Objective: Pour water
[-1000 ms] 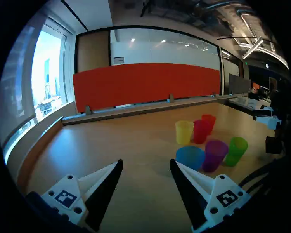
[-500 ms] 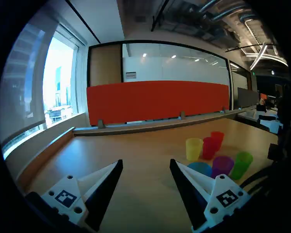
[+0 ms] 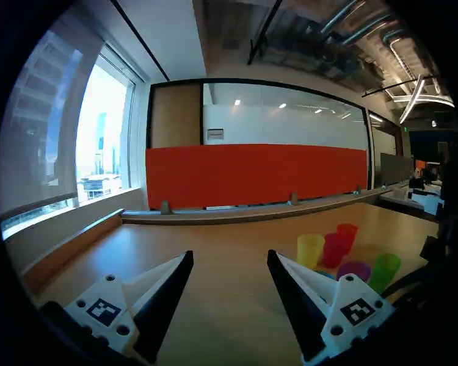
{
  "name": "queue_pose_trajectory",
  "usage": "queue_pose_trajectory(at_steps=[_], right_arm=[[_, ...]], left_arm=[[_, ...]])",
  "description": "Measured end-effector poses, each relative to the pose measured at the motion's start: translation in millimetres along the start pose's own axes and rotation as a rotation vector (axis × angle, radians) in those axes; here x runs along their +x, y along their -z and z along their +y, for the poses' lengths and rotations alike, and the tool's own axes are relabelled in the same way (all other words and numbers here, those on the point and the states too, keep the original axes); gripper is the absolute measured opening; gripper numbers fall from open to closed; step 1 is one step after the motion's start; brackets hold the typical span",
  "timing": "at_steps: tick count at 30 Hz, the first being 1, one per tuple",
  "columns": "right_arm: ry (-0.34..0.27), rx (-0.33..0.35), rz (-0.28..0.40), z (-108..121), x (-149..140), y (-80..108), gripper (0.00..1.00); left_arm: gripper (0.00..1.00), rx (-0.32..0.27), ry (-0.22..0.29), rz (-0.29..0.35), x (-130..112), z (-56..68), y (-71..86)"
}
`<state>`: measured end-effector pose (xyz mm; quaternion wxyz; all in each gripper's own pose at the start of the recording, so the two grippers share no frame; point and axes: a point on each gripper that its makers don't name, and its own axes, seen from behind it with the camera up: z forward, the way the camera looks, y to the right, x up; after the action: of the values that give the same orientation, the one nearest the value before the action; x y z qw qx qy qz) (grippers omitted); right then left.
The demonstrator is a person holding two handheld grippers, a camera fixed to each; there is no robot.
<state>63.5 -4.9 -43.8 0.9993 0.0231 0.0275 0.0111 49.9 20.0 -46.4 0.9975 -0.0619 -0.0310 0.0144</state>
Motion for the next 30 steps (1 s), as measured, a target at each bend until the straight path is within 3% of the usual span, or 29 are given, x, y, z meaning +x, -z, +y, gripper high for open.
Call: queue_pose_trajectory(at_steps=[9,18,30], right_arm=[[-0.03,-0.043,0.012,12.5,-3.4,-1.9,1.0],[-0.032,-0.057,-0.03,10.9,-13.2,0.4,1.0],[-0.03,-0.091,-0.074,17.3,-5.4,0.5,1.0]], left_arm=[[0.89,0.086,-0.008,0.02,-7.3,-20.4,-8.6],[0.9,0.137,-0.04,0.061,-5.5,-25.6,-12.0],[0.89,0.177,0.005,0.098,-5.5,-33.0,-19.8]])
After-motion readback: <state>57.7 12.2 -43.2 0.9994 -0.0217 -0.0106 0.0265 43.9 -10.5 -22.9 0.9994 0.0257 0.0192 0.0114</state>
